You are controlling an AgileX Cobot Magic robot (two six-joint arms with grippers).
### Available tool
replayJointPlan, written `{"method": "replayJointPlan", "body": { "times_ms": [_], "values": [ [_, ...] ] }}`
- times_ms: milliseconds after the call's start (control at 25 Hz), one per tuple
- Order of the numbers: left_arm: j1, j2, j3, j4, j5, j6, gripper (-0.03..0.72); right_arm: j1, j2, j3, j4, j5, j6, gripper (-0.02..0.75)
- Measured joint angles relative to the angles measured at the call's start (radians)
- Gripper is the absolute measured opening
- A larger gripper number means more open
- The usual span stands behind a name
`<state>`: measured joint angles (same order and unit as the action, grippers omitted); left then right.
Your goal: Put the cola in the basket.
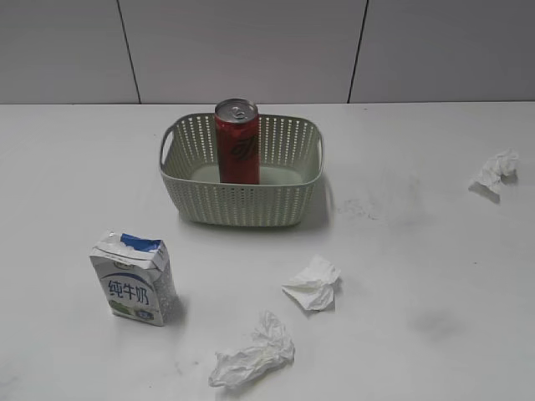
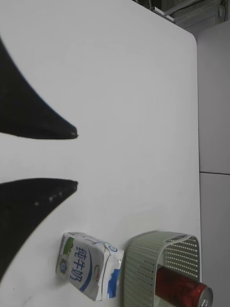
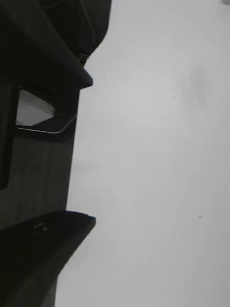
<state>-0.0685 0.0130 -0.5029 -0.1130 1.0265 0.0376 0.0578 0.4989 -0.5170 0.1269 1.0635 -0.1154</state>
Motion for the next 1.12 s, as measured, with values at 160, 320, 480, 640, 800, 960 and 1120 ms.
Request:
{"method": "replayJointPlan", "body": {
  "times_ms": [160,320,480,640,800,960,1120],
  "values": [
    [0.000,0.000,0.000,0.000,0.000,0.000,0.228,0.000,-0.206,0.005,0.001,-0.016,0.000,0.587],
    [0.000,0.000,0.000,0.000,0.000,0.000,0.228,0.000,-0.379,0.007,0.001,-0.016,0.000,0.587],
    [0.000,0.000,0.000,0.000,0.000,0.000,0.228,0.000,-0.492,0.008,0.001,-0.016,0.001,0.587],
    [0.000,0.000,0.000,0.000,-0.001,0.000,0.228,0.000,-0.504,0.008,0.008,-0.016,0.001,0.587],
    [0.000,0.000,0.000,0.000,-0.001,0.000,0.228,0.000,-0.504,0.008,0.011,-0.016,0.000,0.587],
    [0.000,0.000,0.000,0.000,-0.001,0.000,0.228,0.000,-0.504,0.008,0.011,-0.016,0.000,0.585],
    [0.000,0.000,0.000,0.000,-0.001,0.000,0.228,0.000,-0.504,0.008,0.011,-0.016,0.000,0.585]
  ]
}}
